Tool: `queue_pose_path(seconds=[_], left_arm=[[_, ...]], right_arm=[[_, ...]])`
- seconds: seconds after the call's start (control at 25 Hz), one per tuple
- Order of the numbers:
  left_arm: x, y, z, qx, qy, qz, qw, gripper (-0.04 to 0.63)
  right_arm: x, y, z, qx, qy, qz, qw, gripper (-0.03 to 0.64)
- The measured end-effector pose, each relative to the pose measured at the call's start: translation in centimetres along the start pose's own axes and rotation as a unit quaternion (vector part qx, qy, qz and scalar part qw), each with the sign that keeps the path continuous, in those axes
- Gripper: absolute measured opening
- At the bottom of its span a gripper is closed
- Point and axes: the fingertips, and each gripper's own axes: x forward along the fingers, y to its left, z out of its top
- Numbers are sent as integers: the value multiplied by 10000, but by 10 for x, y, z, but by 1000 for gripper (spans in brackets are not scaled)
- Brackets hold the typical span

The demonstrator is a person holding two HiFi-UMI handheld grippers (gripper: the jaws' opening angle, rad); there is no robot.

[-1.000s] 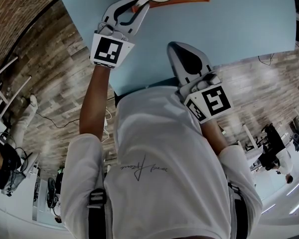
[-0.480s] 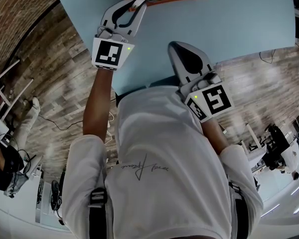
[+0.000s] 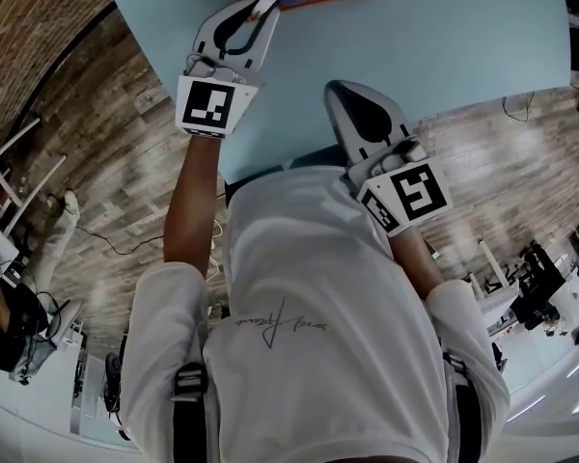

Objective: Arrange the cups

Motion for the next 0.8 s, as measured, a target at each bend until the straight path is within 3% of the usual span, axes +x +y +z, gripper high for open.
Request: queue_pose_path(seconds=[0.4,0.8], left_arm=[[0,0,8,-142,-75,169,9997,57],[-3,-2,16,-318,-238,707,9967,57]], right_arm=[[-7,-2,4,-24,-48,-6,10000,20],[-15,-1,1,-150,-95,149,9997,20]])
